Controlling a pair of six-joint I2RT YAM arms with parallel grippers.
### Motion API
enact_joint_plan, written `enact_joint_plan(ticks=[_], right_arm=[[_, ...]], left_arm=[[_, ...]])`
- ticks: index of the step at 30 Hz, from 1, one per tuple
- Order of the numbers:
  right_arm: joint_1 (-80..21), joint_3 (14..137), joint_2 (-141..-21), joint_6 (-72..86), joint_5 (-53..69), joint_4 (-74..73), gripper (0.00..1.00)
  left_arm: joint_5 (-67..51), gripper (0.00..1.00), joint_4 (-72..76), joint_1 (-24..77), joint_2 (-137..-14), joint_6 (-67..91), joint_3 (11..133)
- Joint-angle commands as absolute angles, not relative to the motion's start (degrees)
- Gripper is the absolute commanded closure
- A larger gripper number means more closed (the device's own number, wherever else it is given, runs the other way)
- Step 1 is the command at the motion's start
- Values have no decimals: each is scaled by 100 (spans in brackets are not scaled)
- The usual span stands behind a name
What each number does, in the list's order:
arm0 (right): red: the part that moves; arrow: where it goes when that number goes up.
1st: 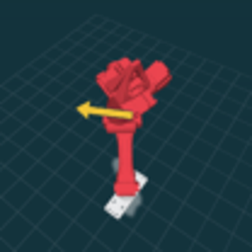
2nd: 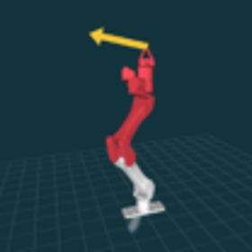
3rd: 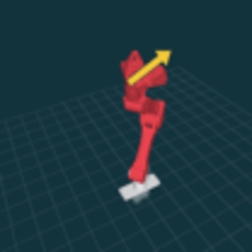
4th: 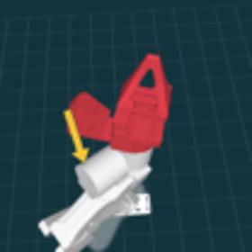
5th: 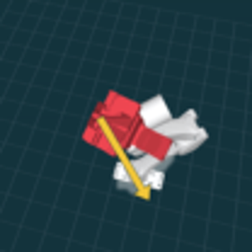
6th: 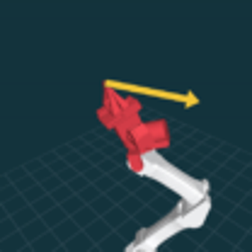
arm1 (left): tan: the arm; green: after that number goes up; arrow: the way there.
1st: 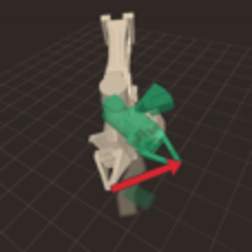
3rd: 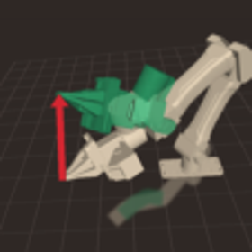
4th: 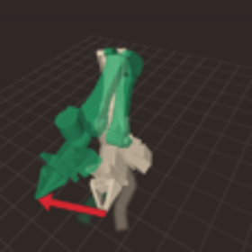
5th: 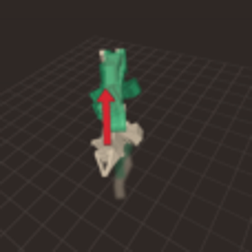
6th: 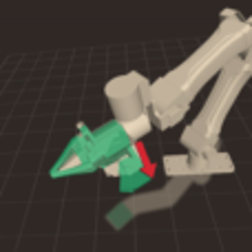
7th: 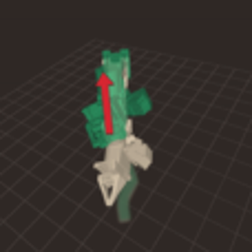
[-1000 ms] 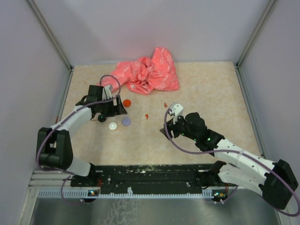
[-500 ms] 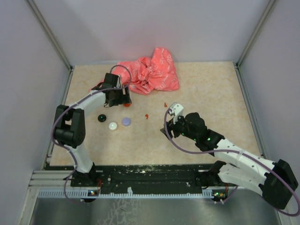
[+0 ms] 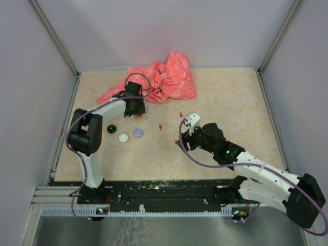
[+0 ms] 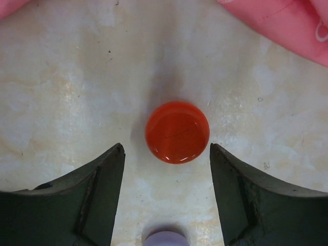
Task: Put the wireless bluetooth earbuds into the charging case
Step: Pick up the charging case at the center of the board.
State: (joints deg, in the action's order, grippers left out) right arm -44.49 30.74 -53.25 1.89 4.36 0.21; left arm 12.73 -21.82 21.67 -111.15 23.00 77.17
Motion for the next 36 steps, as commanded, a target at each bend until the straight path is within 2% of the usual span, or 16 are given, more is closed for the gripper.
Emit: enact_joint_plan(ticks=[1, 19, 29, 33, 36], right_arm=[[-4444, 3119, -5378, 140, 435, 228, 35], [-4441, 3145, -5396, 149, 554, 222, 35], [-4439, 3247, -5405, 210, 573, 103, 35], [-4439, 3330, -5439, 398, 497, -3, 35], [-4438, 3520, -5608, 775, 187, -346, 32]], left_arm=[[1792, 30, -1961, 2285, -11276, 2523, 7685], [2174, 41, -2062, 2291, -11501, 3006, 7608], [2108, 58, -2082, 2285, -11444, 3063, 7576], [1843, 69, -1639, 2282, -11109, 2636, 7210], [1613, 71, -1275, 2298, -10735, 2288, 6825]])
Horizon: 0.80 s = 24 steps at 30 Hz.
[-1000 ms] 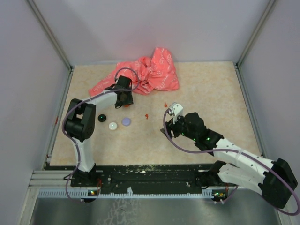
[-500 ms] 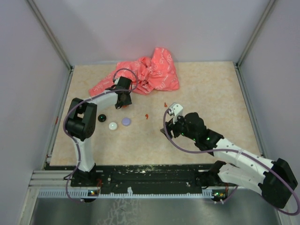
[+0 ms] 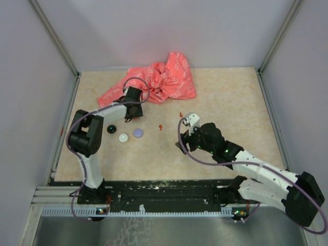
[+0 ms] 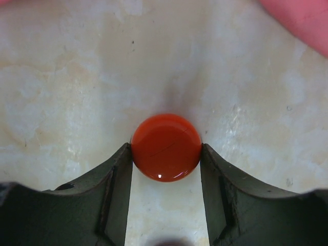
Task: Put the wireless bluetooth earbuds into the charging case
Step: Pick up the charging case at the center of the board.
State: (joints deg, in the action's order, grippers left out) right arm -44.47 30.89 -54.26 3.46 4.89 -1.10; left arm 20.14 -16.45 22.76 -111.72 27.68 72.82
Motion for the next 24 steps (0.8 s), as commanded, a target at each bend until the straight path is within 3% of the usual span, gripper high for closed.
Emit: enact_joint_plan(ticks=[1, 9, 13, 17, 24], right_arm=[[-4436, 3629, -5719, 882, 112, -529, 31], [-4401, 4448, -6706, 1255, 305, -1233, 25], [-4399, 4708, -6820, 1621, -64, -1123, 16], [-4395, 4830, -6688, 1566, 42, -1136, 15], [-4263, 5370, -6447, 1387, 536, -1145, 16]], left_arm=[[1565, 71, -1194, 2315, -10594, 2153, 6704], [1026, 77, -565, 2458, -9360, 952, 5962], [620, 80, -286, 2522, -8726, 365, 5673], [-238, 91, 128, 2606, -8054, -424, 5291], [-880, 90, 324, 2812, -7256, -1288, 5150]])
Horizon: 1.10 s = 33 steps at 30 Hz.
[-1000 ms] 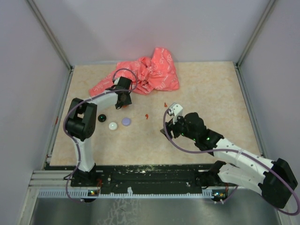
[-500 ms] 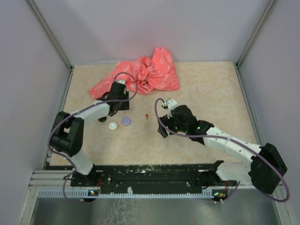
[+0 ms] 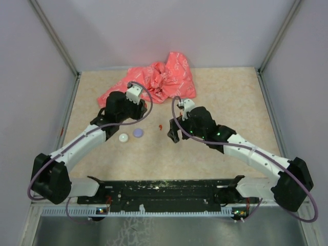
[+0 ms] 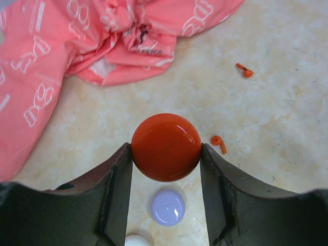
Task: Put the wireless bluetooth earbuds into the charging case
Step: Pick up the charging case at the center of the board.
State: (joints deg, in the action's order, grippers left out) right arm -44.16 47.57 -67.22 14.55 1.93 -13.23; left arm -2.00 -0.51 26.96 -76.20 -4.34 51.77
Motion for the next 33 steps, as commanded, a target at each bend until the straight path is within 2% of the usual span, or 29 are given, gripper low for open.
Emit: enact_joint_plan(ticks=[1, 6, 16, 22, 33], right_arm=[[-4185, 5534, -6498, 1403, 681, -1252, 16], [-3788, 6292, -6778, 1479, 1332, -1561, 18], [-3736, 7447, -7395, 1529, 1794, -1888, 24], [-3731, 7855, -7883, 1547, 2144, -2051, 26], [-3731, 8220, -8513, 1692, 3043, -2057, 38]], left_arm=[[-978, 90, 364, 2843, -7188, -1433, 5143], [-1437, 89, 691, 3036, -6912, -2076, 5039], [-1953, 87, 808, 3507, -6589, -2789, 4885], [-1934, 86, 855, 3710, -6338, -2946, 4699], [-1952, 85, 972, 3832, -6135, -3010, 4548]])
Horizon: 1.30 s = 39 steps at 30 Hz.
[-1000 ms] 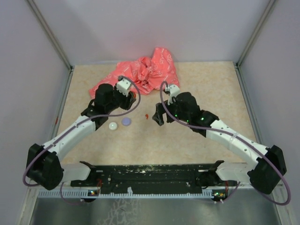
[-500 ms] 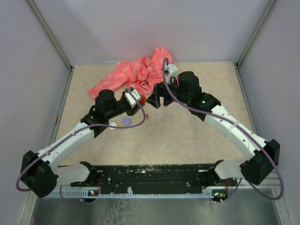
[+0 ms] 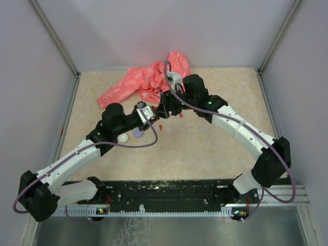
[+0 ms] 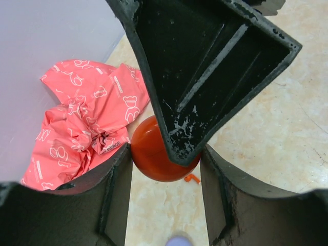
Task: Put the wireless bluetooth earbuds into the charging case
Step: Pick up the charging case at the center of the board.
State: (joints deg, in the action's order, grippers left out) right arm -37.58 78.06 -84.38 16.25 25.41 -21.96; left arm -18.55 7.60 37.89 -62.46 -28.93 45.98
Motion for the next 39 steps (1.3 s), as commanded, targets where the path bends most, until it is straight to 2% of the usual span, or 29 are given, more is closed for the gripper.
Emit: enact_joint_plan(ticks=[1, 7, 10, 15, 21, 27, 30, 32, 39], right_arm=[[-3732, 8232, -8547, 1688, 3134, -2057, 40], [-3728, 8242, -8639, 1755, 3428, -1984, 55], [-3728, 8248, -8627, 1758, 3429, -1973, 65], [-3729, 8234, -8550, 1698, 3464, -1919, 80], [-3721, 8228, -8438, 1643, 3466, -1842, 91], [-3674, 8101, -8247, 1558, 3354, -1608, 93], [-3654, 7945, -8090, 1409, 3274, -1411, 93], [-3650, 7808, -7967, 1230, 3272, -1268, 93], [-3625, 7298, -7472, 530, 3485, -826, 95]], left_arm=[[-1952, 85, 970, 3832, -6128, -3009, 4546], [-1906, 83, 983, 3832, -6089, -2996, 4512], [-1880, 79, 973, 3832, -6034, -2969, 4493], [-1693, 60, 1076, 3832, -5883, -2887, 4368], [-1501, 40, 1192, 3832, -5731, -2776, 4256], [-1020, 33, 1250, 3824, -5495, -2495, 4132], [-1153, 26, 1241, 3779, -5363, -2489, 4056], [-1258, 26, 1184, 3704, -5368, -2331, 4120], [-2829, 26, 1313, 3091, -5395, -1498, 4246]])
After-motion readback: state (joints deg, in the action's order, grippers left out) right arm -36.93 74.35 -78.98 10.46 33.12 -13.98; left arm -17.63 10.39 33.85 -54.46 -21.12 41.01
